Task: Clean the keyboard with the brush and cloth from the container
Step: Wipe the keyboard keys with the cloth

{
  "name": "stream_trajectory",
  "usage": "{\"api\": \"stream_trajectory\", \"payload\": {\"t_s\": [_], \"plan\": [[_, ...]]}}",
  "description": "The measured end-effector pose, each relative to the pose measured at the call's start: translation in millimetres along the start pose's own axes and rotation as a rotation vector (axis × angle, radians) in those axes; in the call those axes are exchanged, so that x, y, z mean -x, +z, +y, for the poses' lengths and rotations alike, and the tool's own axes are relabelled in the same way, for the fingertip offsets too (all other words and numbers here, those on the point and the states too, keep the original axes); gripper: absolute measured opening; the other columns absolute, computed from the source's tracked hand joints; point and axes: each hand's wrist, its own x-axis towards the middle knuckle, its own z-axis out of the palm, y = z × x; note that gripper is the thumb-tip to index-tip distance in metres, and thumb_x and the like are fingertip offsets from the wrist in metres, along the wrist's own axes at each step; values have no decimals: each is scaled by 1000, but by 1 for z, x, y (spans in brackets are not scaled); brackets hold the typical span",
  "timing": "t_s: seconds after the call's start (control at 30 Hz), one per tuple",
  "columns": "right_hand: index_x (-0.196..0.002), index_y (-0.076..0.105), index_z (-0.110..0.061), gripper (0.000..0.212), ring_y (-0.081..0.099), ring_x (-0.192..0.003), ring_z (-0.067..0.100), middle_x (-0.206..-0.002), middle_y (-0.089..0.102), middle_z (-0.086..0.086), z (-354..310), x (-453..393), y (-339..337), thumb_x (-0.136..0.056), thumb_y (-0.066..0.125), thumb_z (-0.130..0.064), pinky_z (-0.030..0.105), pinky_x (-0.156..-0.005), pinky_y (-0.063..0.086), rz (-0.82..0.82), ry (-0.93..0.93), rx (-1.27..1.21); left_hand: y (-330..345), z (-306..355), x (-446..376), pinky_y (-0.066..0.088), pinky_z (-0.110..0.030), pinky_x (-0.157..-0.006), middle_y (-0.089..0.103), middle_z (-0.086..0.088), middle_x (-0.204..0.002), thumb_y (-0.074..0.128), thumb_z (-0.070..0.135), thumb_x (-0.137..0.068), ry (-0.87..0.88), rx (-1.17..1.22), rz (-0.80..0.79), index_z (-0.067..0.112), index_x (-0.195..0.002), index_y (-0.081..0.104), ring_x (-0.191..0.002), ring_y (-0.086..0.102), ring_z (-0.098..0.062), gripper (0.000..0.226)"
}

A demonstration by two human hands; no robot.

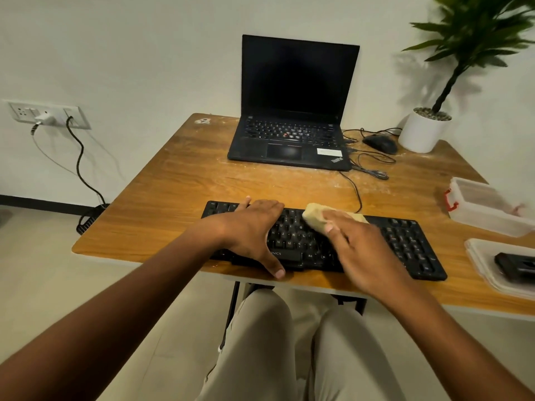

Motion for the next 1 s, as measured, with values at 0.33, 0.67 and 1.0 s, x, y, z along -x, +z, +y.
{"api": "stream_trajectory", "payload": {"t_s": [0.33,0.67,1.0], "plan": [[-159,29,-33,48,23,-149,22,-164,34,-5,-11,-41,26,-111,29,-40,52,-116,25,-151,-43,439,0,9,-4,-9,-35,-122,-3,2,-174,81,69,-71,7,-43,17,22,-165,-6,-159,-6,-20,137],[-153,45,-25,44,27,-146,21,-162,40,-5,12,-26,20,-110,38,-28,48,-113,25,-79,-56,450,1,7,-8,-11,-35,-120,-2,3,-173,81,72,-69,11,-44,10,23,-165,-7,-159,-5,-19,138],[-157,36,-31,46,12,-153,9,-167,26,-13,1,7,18,-111,36,-30,43,-121,16,-164,-96,356,1,6,-8,-10,-42,-127,-8,2,-174,78,74,-71,3,-69,-21,22,-164,-12,-159,-11,-20,140]]}}
